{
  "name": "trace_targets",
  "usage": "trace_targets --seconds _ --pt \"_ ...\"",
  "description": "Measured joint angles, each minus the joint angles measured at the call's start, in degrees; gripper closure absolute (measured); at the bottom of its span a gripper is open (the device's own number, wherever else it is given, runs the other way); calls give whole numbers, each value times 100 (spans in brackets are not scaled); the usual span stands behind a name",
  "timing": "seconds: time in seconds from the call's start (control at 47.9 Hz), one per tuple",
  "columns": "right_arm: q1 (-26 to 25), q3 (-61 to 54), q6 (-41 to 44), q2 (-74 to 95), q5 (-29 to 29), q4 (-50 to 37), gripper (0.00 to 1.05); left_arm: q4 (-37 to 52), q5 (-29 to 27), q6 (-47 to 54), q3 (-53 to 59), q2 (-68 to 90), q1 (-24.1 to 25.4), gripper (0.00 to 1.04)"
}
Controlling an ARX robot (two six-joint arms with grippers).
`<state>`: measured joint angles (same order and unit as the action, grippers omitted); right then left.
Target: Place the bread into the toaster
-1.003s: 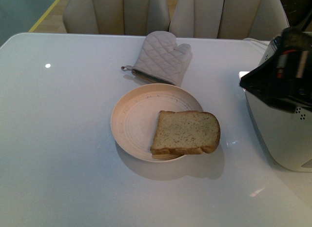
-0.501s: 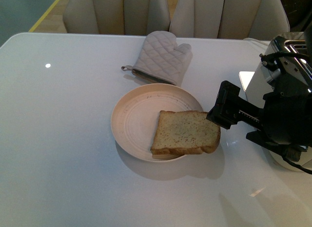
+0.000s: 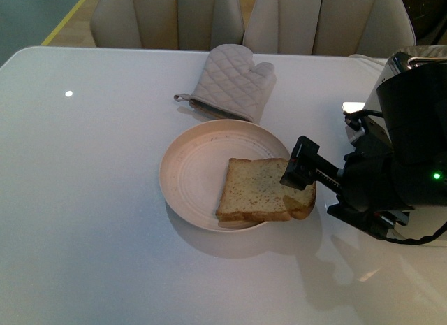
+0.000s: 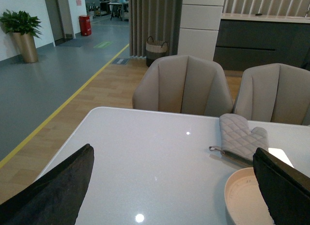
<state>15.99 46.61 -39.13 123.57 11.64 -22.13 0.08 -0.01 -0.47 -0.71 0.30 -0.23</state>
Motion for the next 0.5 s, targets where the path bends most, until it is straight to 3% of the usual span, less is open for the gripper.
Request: trace_targets --seconds 0.292,0.501 --pt "0 516 -37 579 66 7 10 0 0 0 0 2 0 7" --pt "0 732 -33 675 105 13 39 0 0 0 0 2 0 7"
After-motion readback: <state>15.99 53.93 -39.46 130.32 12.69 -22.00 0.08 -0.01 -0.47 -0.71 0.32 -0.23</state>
